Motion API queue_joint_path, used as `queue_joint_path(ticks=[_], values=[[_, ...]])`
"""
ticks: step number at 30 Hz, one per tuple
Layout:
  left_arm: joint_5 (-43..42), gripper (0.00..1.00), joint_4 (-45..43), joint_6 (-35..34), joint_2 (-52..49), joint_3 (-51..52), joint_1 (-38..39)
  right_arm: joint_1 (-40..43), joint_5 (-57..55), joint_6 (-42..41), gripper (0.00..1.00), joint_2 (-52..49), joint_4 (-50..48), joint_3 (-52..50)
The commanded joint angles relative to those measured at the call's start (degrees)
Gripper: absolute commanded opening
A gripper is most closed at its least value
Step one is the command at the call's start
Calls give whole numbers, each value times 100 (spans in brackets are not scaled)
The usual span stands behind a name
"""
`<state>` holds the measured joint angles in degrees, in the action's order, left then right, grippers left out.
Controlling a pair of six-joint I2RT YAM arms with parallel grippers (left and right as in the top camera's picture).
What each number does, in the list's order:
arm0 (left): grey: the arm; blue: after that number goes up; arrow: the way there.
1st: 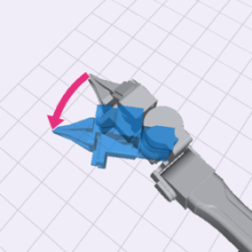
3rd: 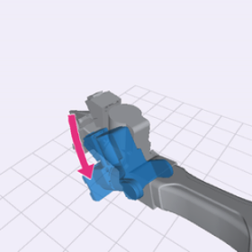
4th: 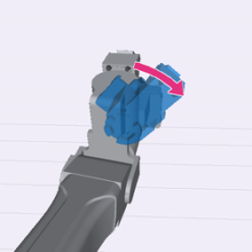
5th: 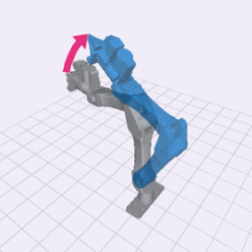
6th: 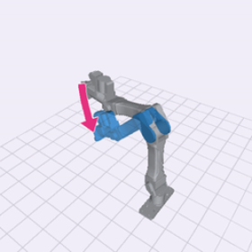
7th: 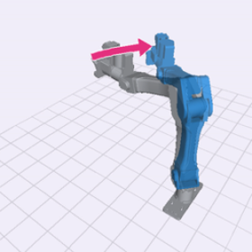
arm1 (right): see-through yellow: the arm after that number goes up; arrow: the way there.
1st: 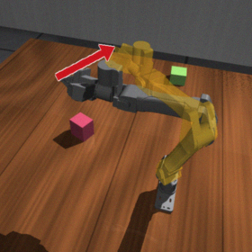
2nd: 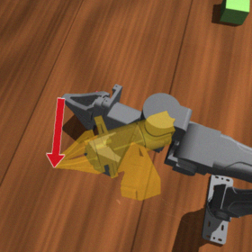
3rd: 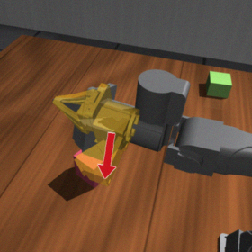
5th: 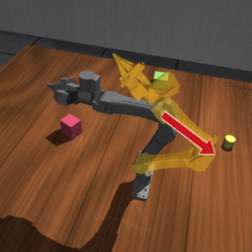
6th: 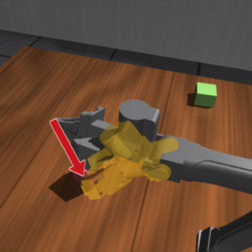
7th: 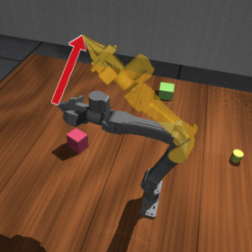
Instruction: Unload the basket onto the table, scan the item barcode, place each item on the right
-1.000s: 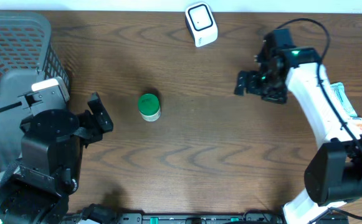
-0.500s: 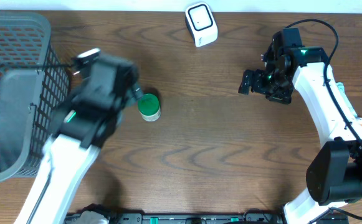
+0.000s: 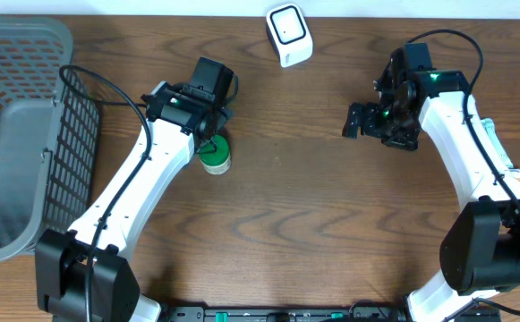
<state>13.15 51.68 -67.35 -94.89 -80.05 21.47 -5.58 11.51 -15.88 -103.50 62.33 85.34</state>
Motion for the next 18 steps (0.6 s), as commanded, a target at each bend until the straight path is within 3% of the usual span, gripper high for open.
queue_joint_path(ticks=[1, 18], values=[[-205, 98, 22, -1093, -120, 11, -26, 17, -70, 79, 99, -35, 4, -72], [-1126, 98, -293, -1292, -1353, 11, -31, -13, -68, 105, 99, -35, 61, -74]])
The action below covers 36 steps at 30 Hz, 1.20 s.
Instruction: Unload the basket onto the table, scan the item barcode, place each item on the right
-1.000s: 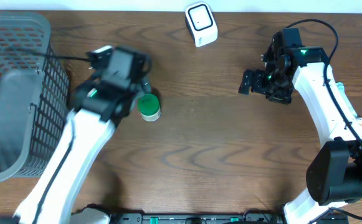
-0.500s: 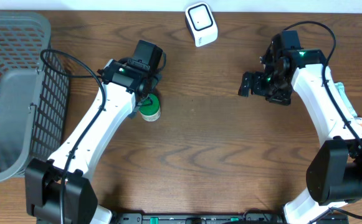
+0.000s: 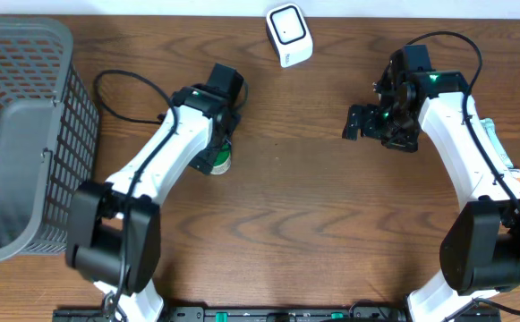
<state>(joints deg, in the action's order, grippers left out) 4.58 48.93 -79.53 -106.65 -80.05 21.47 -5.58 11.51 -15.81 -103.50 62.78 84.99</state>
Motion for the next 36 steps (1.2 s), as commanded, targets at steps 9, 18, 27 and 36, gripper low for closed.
queue_joint_path(ticks=[9, 18, 27, 36], values=[[-466, 99, -24, -136, -595, 11, -31, -13, -70, 133, 99, -35, 81, -39], [-527, 65, 31, -114, -599, 11, -28, -9, -72, 177, 99, -35, 133, -39], [-549, 57, 101, 439, -597, 9, 116, -7, -92, 175, 99, -35, 127, -39], [-1043, 57, -323, 2940, -597, 9, 717, -9, -87, 173, 99, -35, 127, -39]])
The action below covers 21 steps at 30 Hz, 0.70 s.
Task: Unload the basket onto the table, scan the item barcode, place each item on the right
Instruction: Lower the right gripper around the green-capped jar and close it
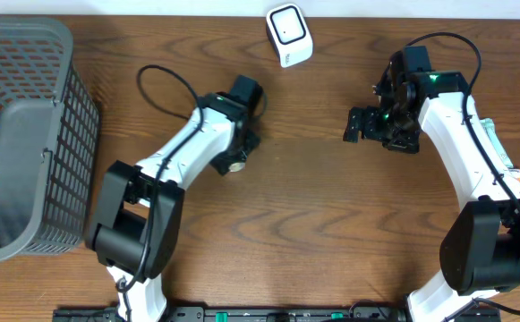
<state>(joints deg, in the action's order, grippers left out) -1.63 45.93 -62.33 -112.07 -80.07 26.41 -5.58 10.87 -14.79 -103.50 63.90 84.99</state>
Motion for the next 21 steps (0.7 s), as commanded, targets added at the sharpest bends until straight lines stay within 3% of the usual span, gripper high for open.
queue_joint_path(ticks=[1, 10, 16, 18, 21], values=[[-479, 57, -33, 1412, -55, 11, 278, -9, -26, 70, 99, -35, 15, -39], [-520, 57, -85, 3866, -57, 13, 841, -9, -22, 63, 99, -35, -2, -39], [-520, 57, -236, 4612, -57, 13, 1045, -9, 17, 7, 99, -35, 20, -39], [-522, 63, -269, 4623, -55, 9, 1043, -9, 15, 7, 99, -35, 37, -39], [-522, 79, -208, 4621, 4, -35, 970, -9, 17, 4, 99, -35, 66, -39]])
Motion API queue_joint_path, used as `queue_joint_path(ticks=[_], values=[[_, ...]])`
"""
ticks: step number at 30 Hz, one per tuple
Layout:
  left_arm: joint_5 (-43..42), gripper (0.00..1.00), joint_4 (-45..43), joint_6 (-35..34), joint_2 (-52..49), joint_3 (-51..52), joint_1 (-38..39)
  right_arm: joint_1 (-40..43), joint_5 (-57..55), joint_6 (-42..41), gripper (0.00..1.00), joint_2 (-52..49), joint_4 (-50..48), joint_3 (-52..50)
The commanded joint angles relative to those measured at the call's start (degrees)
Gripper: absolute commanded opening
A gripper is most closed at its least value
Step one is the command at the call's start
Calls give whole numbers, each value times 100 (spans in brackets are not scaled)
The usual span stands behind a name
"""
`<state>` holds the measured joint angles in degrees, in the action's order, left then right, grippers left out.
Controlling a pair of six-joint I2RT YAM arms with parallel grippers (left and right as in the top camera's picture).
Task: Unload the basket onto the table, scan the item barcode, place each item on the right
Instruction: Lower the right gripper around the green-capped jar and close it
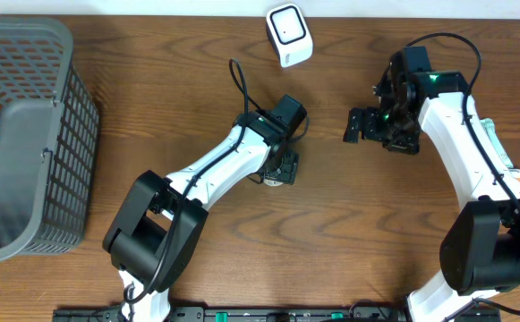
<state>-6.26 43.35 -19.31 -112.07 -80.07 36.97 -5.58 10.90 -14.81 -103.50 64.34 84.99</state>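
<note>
The white barcode scanner lies at the table's far edge, near the middle. My left gripper is at the table's centre, below and slightly right of the scanner. It is shut on a small pale round item, which shows only as a sliver under the fingers. My right gripper hovers to the right, pointing left, open with nothing in it. Roughly a hand's width separates the two grippers.
A large grey mesh basket fills the left side of the table. A flat packet lies partly under the right arm at the right edge. The left arm's cable loops up toward the scanner.
My left gripper has moved right with the item, from left of centre to the table's centre, nearer the right gripper. The right arm has not moved.
First my left gripper stood over a green-capped white container near the basket side. At each later moment gripper and container were further right together, and they are now at the table's centre. The right gripper and the scanner stayed in place throughout.
</note>
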Motion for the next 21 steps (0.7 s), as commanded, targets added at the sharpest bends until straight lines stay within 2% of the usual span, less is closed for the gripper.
queue_joint_path(ticks=[1, 2, 12, 18, 21], values=[[-59, 92, 81, 319, 46, -52, -103, -9, 15, 4, 99, -35, 22, -39], [-57, 99, 125, 319, 118, -72, -127, -9, 15, 4, 99, -35, 24, -39], [223, 98, 588, 118, 1722, -162, -345, -13, 216, -179, 99, -35, 199, -39], [245, 98, 739, 129, 3086, -160, -675, -114, 1351, -197, 99, -35, 269, -39], [422, 98, 737, 125, 3707, -160, -887, -223, 2041, -817, 99, -35, 243, -39]])
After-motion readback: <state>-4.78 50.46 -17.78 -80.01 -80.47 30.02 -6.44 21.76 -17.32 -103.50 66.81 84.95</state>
